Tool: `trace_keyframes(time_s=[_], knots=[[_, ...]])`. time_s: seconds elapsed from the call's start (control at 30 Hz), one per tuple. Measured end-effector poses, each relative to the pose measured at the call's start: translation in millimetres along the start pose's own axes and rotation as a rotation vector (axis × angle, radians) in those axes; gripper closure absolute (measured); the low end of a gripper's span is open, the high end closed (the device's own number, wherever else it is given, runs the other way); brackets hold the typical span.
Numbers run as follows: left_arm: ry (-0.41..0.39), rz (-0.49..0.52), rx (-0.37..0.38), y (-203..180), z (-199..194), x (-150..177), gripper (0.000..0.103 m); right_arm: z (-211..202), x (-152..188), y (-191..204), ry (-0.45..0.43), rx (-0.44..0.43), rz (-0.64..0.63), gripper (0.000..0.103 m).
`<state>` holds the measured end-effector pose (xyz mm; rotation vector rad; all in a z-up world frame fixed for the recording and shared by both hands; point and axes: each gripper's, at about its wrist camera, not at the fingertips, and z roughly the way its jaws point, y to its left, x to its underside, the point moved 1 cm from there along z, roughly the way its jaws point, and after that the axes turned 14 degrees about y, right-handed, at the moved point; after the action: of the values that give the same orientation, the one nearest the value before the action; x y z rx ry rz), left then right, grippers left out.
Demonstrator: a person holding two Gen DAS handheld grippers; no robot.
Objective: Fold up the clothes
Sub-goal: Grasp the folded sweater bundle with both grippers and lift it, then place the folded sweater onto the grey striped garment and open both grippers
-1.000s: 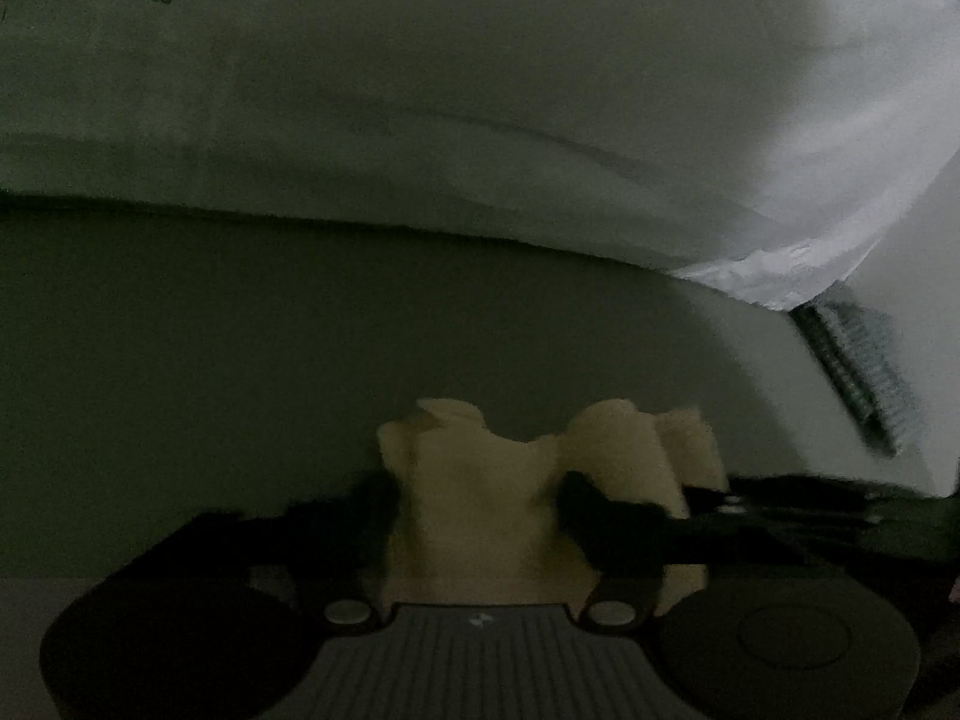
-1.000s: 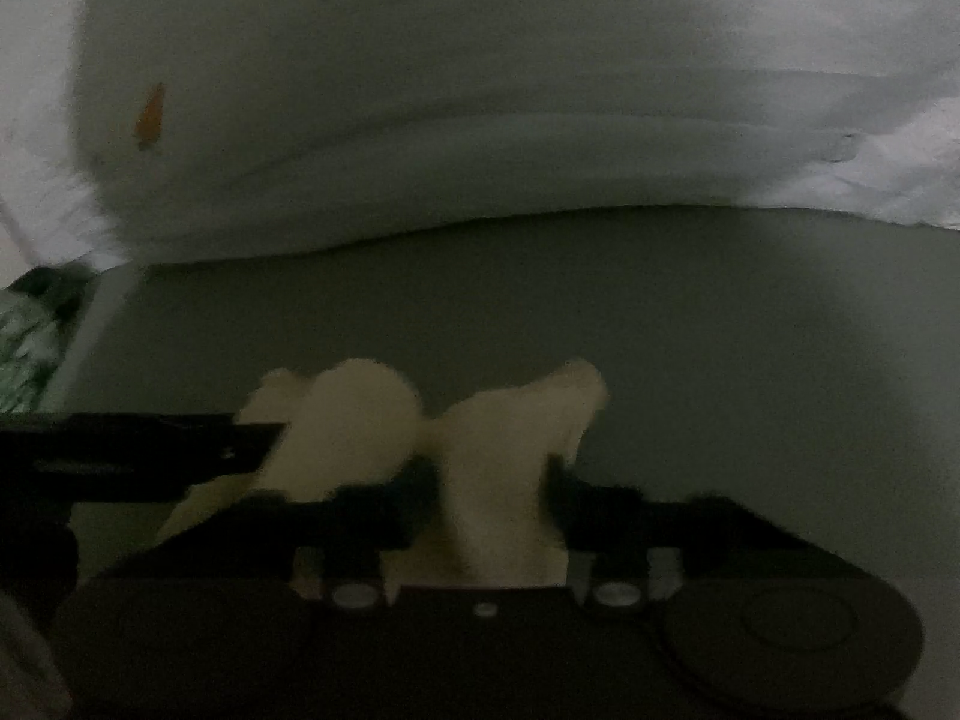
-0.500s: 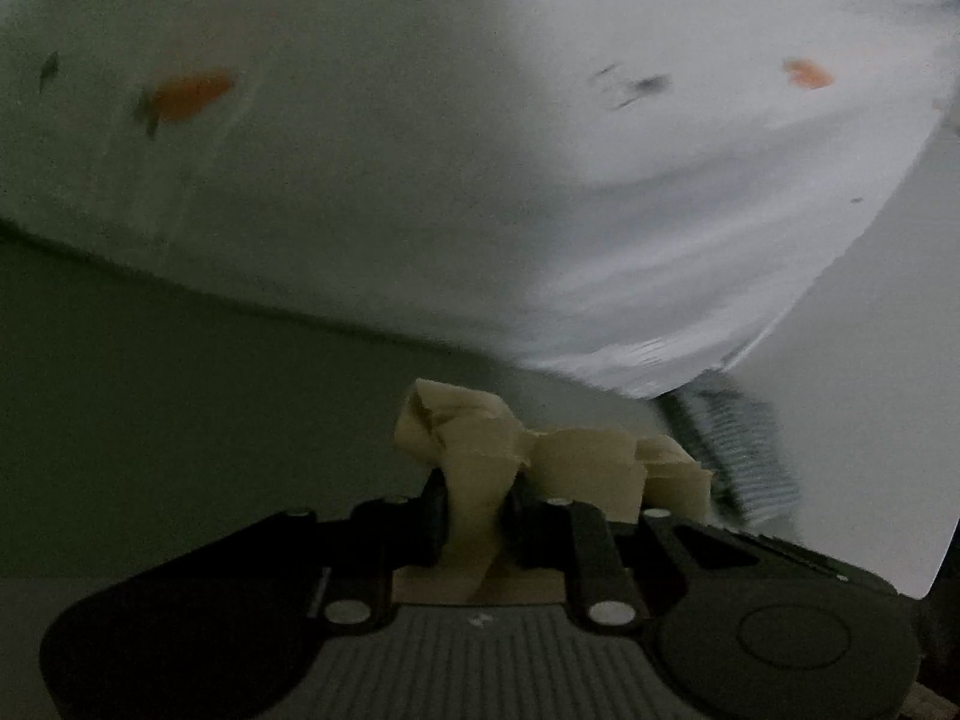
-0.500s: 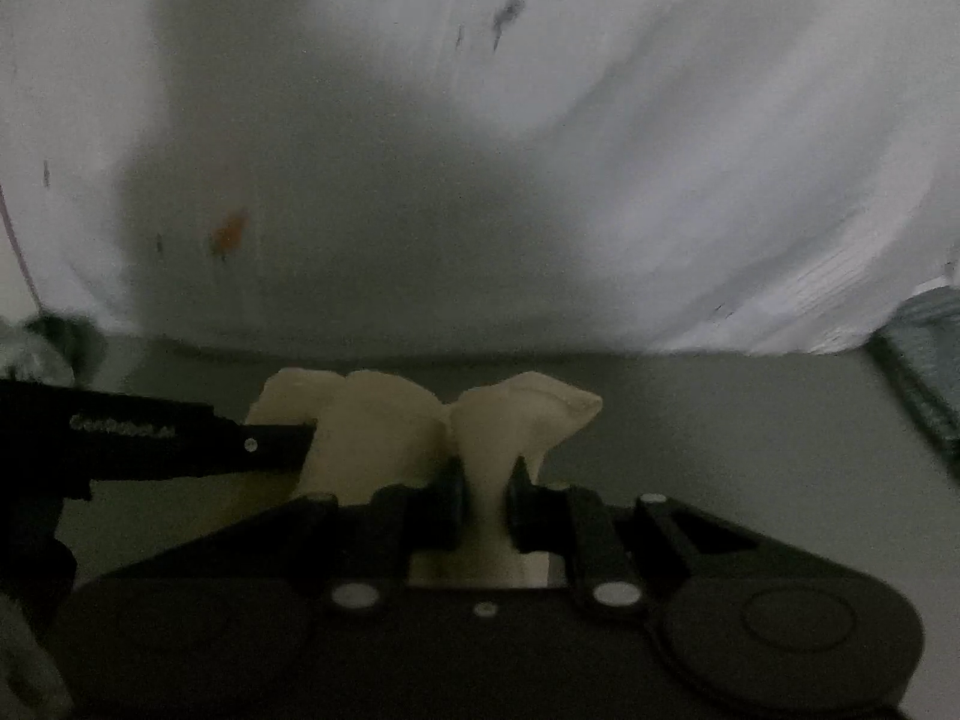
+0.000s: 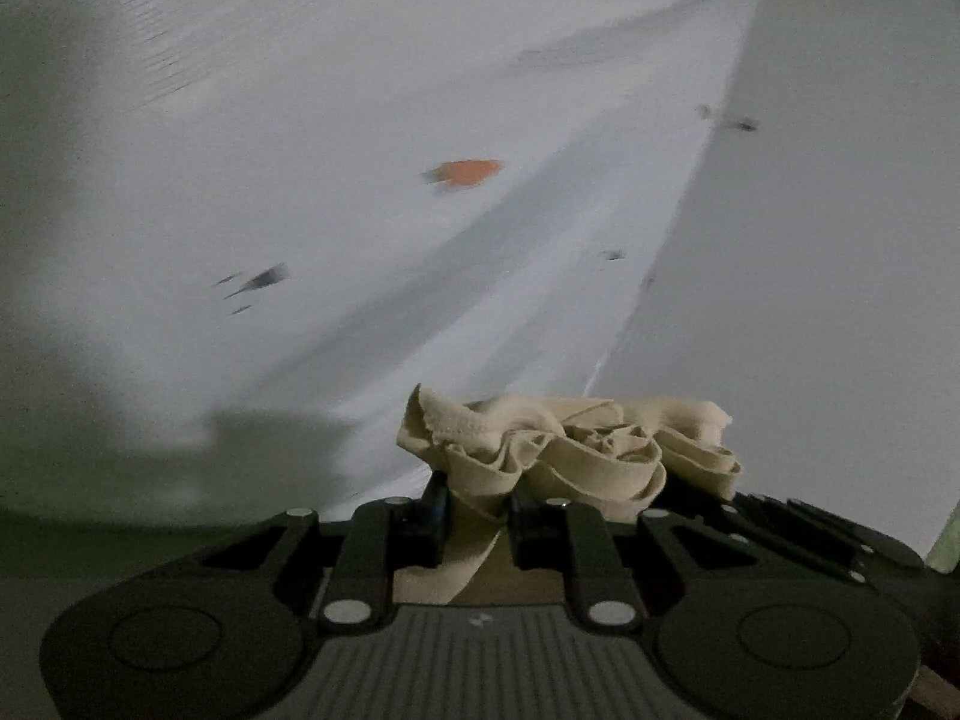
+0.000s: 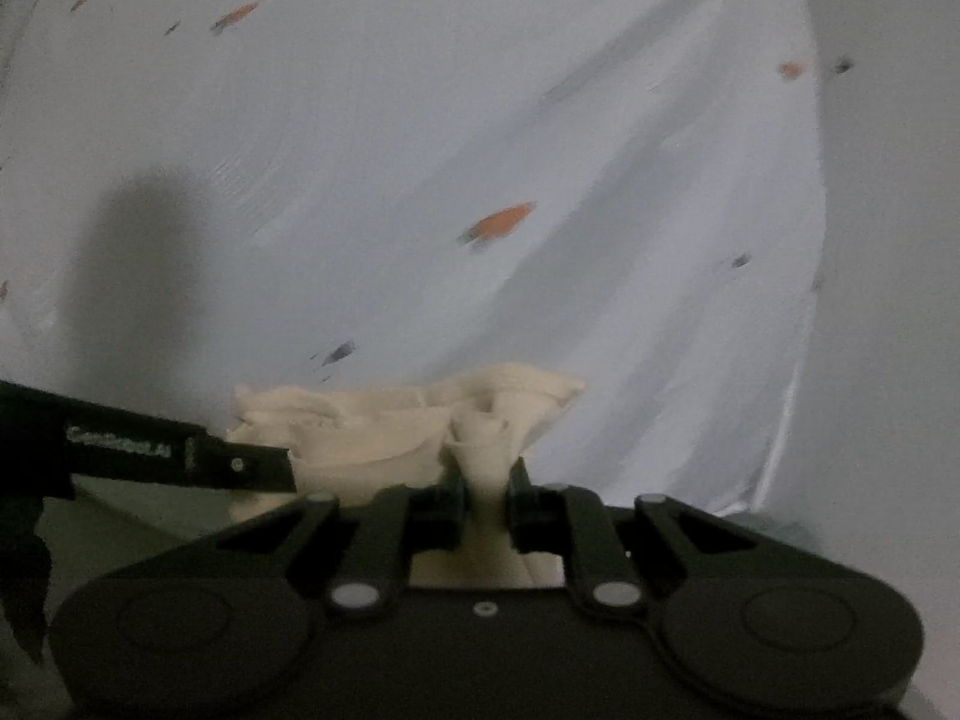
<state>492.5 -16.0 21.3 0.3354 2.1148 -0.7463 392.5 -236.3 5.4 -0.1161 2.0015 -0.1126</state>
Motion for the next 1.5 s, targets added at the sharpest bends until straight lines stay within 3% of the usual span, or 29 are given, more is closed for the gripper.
trace_keyframes(time_s=[0.1,0.47,0.53,0.7,0.77,0.93,0.97,1.03,1.1,1.17,1.23,1.27,1.33,1.43,1.5], knots=[[0.010,0.006,0.037,-41.6,25.3,-5.9,0.083,-2.2,-2.3,-49.8,-0.024,0.025,-0.010,0.089],[0.097,-0.034,-0.044,-179.4,176.3,2.7,0.083,49.5,19.9,-263.0,0.034,-0.039,-0.004,0.089],[0.097,-0.068,-0.080,-200.3,202.6,5.6,0.083,62.6,25.5,-292.2,0.036,-0.050,-0.019,0.089],[0.174,-0.042,-0.172,-238.9,285.0,0.7,0.083,115.5,31.6,-354.1,0.098,-0.063,-0.039,0.089],[0.202,-0.055,-0.178,-241.8,315.2,-2.7,0.082,143.8,30.6,-374.3,0.134,-0.047,-0.077,0.089],[0.219,-0.042,-0.217,-229.0,403.1,-27.5,0.082,230.4,22.4,-412.0,0.116,-0.030,-0.080,0.089],[0.215,-0.028,-0.236,-224.4,421.2,-34.1,0.078,251.8,23.0,-415.3,0.117,-0.028,-0.073,0.088],[0.229,0.000,-0.319,-212.2,454.9,-40.7,0.073,303.9,25.3,-424.4,0.126,-0.016,-0.031,0.080],[0.261,0.018,-0.475,-189.6,493.0,-45.8,0.063,353.6,28.4,-429.8,0.159,0.025,0.020,0.056],[0.288,0.038,-0.568,-168.3,513.2,-49.5,0.062,380.5,32.3,-435.3,0.202,0.079,0.050,0.057],[0.289,0.022,-0.588,-154.7,512.3,-47.6,0.054,380.0,38.3,-435.2,0.183,0.088,0.063,0.056],[0.282,0.007,-0.594,-148.6,508.6,-44.9,0.040,376.6,42.0,-434.3,0.174,0.083,0.067,0.056],[0.271,-0.018,-0.603,-141.6,501.8,-40.9,0.022,371.0,50.9,-430.6,0.177,0.036,0.076,0.057],[0.288,-0.042,-0.611,-141.4,487.6,-21.2,0.022,367.4,70.9,-421.9,0.243,-0.078,0.081,0.056],[0.295,-0.087,-0.605,-140.2,472.9,-5.0,0.019,378.7,89.3,-417.2,0.328,-0.092,0.115,0.050]])
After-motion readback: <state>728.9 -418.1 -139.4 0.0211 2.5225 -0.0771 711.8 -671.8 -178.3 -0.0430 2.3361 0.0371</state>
